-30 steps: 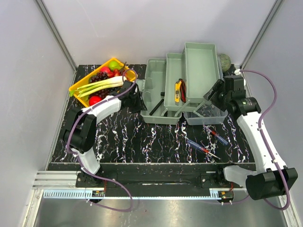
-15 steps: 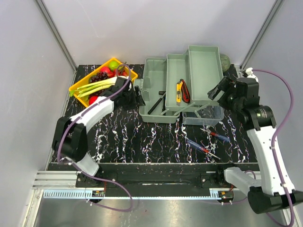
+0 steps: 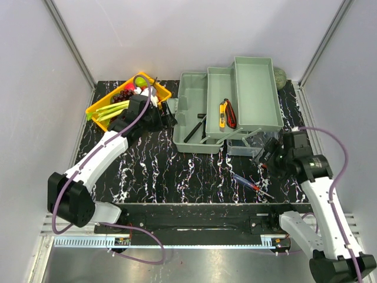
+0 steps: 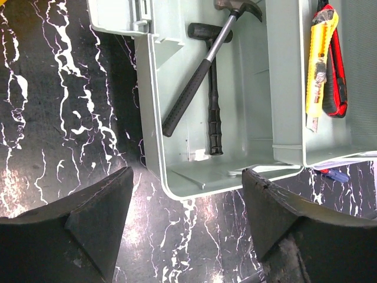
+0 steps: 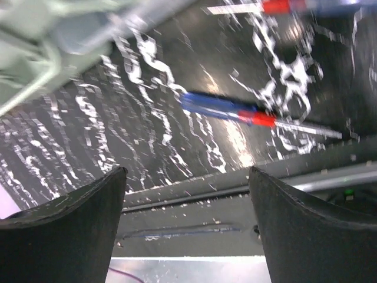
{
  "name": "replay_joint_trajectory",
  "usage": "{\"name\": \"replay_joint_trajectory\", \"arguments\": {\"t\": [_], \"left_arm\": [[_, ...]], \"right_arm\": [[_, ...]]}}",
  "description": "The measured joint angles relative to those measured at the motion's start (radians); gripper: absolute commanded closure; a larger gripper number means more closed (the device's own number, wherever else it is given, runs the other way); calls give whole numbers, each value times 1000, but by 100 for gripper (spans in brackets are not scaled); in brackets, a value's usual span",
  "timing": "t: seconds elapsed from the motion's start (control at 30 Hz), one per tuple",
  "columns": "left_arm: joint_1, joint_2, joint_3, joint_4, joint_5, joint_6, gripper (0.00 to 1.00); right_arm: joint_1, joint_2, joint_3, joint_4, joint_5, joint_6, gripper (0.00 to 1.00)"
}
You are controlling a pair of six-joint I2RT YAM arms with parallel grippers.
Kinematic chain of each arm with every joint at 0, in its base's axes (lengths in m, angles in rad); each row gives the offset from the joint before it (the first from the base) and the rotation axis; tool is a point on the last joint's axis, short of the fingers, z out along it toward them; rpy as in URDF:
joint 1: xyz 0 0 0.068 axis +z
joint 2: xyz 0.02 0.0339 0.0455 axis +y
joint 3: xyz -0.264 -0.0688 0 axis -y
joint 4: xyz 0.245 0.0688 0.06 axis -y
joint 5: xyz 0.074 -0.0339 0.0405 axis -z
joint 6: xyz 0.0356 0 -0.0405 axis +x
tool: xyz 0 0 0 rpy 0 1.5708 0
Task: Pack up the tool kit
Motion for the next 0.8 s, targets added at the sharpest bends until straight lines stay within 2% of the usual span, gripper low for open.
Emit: {"name": "replay_joint_trajectory", "arguments": {"t": [0.2,0.3,0.4,0.57,0.8], "left_arm": [[0,-26,-30,0,-9,-3,22],[0,-30,-41,-18,-15,-15,22],[-1,-30,-41,-39,-20,-27,22],[-3,-32,-41,-55,-24,-33,22],[-4,-46,-40,-89,-33,-32,22]], "right_arm": [[0,29,-233,32,-11,239,18],[0,21,-332,93,-24,419,27],[0,-2,-425,145,-34,602,43],[0,-16,-527,174,-26,873,44],[0,39,-532,195,27,1040,43]]}}
